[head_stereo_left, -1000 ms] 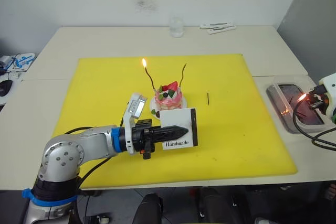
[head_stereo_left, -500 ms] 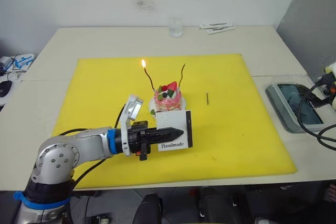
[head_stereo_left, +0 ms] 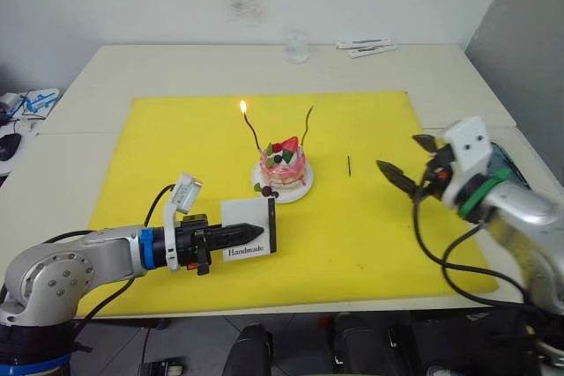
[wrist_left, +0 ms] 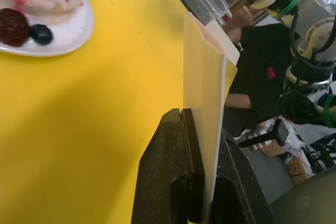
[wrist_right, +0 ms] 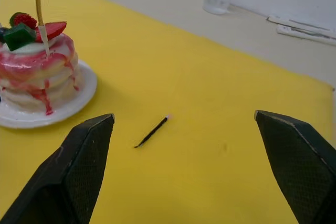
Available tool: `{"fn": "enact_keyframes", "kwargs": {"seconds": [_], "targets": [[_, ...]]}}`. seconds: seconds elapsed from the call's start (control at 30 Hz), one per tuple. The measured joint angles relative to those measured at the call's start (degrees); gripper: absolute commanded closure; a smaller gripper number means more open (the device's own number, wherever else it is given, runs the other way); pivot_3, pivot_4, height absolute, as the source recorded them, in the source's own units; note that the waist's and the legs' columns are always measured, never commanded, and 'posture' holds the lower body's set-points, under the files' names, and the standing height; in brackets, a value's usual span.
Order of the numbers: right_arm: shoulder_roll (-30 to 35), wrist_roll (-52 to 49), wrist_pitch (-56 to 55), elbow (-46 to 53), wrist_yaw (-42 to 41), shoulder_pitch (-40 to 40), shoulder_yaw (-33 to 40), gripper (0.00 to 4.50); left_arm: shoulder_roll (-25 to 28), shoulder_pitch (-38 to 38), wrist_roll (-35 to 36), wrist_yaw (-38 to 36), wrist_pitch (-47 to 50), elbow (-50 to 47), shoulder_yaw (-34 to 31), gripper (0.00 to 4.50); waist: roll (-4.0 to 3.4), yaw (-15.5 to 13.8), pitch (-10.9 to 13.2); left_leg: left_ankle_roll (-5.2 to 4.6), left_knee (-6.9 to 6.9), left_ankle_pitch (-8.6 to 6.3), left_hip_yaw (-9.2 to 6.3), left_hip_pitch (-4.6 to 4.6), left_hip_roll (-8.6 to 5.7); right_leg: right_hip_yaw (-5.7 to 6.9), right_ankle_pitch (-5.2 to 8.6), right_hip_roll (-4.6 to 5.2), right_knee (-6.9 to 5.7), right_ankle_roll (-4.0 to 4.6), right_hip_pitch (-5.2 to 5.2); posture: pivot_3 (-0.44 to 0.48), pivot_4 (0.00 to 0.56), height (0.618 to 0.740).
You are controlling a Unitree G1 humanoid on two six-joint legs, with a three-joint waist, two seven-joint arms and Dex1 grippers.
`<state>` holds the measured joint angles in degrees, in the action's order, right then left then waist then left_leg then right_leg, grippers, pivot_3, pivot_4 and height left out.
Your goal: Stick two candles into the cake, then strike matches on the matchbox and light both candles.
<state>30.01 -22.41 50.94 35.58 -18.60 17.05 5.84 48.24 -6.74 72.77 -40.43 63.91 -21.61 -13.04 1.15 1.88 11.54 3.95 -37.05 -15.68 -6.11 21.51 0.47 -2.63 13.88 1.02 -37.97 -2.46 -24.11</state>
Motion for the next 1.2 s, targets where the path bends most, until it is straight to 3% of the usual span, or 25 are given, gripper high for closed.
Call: {"fn": "enact_keyframes", "kwargs": {"seconds": [0.2,0.4,0.83,1.07,1.2], "targets": [[-11.0,9.4,-6.3,-6.9,10.3,0.1,-8.8,0.02,0.2,-0.1,-1.5,-1.6,-0.2,0.3,-0.1,4.5,0.0,0.0,0.0,0.0,0.04,0.0,-0.01,-0.01,0.02,0.01,0.0,-0.01,-0.01,0.03,-0.04,0.0,0.15,0.74],[-19.2,15.7,-11.9,-17.7,16.3,2.9,-11.7,0.02,0.3,-0.5,-1.7,-1.8,-0.2,0.3,-0.1,4.5,0.0,0.1,0.0,0.0,0.03,0.0,-0.01,-0.04,0.04,0.02,-0.04,-0.02,-0.03,0.07,-0.03,0.0,0.15,0.74],[-26.3,22.7,-21.6,-33.8,21.2,7.1,-13.3,0.02,0.4,-1.7,-1.8,-2.5,0.5,0.3,-0.1,4.5,0.0,0.2,0.0,0.0,0.05,0.0,-0.02,-0.04,0.05,0.04,-0.22,-0.04,-0.03,0.39,-0.04,0.0,0.15,0.74],[-28.4,23.2,-21.5,-35.9,22.0,7.8,-11.0,0.02,0.4,-2.2,-2.1,-2.6,0.6,0.3,-0.1,4.5,0.01,0.2,0.0,0.0,0.05,0.0,-0.04,-0.05,0.05,0.06,-0.22,-0.05,-0.03,0.39,-0.02,0.0,0.15,0.74],[-29.8,22.8,-21.5,-37.0,22.3,8.5,-9.1,1.31,0.3,-2.4,-2.1,-2.6,0.6,0.3,-0.1,4.5,0.01,0.2,0.0,0.0,0.05,0.0,-0.04,-0.06,0.05,0.06,-0.23,-0.05,-0.03,0.41,-0.01,0.0,0.15,0.74]]}}
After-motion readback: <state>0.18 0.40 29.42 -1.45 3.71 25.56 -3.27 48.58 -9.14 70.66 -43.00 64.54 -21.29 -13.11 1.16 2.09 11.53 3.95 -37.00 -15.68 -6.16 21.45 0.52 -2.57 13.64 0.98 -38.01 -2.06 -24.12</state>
